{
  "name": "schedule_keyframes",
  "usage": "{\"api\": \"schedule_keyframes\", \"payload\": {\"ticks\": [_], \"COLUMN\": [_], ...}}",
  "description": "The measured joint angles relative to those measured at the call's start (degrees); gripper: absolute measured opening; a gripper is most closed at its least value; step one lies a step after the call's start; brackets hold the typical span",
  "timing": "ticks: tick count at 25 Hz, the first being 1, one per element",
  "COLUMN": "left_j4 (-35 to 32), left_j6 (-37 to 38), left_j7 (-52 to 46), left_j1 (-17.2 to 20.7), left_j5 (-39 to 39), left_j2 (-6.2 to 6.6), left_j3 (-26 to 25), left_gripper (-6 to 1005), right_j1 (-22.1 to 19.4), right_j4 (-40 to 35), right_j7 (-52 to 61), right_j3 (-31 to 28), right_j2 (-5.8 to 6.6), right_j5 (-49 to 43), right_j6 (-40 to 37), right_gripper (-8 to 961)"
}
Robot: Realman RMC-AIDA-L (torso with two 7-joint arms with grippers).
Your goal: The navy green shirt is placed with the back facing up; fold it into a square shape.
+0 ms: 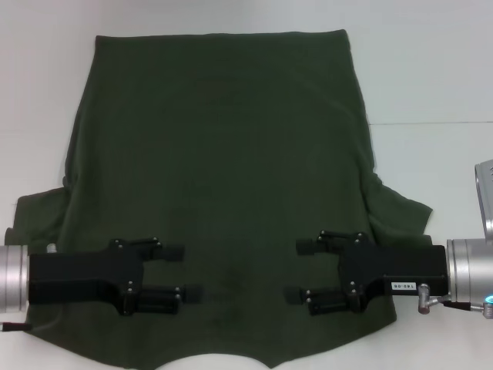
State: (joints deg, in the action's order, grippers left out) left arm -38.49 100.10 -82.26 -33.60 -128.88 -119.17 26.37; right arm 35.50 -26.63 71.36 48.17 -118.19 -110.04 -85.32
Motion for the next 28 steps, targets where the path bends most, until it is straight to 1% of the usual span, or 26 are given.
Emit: {"api": "schedule_keyframes", "payload": {"ticks": [11,23,25,28], "left_j4": [-0.1,-0.2,-0.3,-0.4], "left_j6": [0.0,0.1,-0.1,-1.0], "left_j7": [0.0,-0.9,-2.9,-7.7], "left_j1": [0.0,0.0,-0.1,-0.6], "left_j5": [-0.1,0.4,1.8,3.5], "left_j2": [-0.09,0.11,0.35,1.28], "left_j3": [0.0,-0.7,-2.8,-8.3], "left_gripper": [886,885,886,886], "right_j1": [-0.1,-0.2,-0.2,-0.2], "right_j4": [0.0,0.0,0.0,0.0], "right_j7": [-0.1,-0.1,-0.1,-0.1], "right_j3": [0.0,-0.1,-0.2,-0.2], "right_j2": [-0.09,-0.09,-0.14,-0.18], "right_j5": [0.0,0.0,0.0,0.0], "right_j6": [0.0,0.0,0.0,-0.1], "right_gripper": [931,930,930,930]}}
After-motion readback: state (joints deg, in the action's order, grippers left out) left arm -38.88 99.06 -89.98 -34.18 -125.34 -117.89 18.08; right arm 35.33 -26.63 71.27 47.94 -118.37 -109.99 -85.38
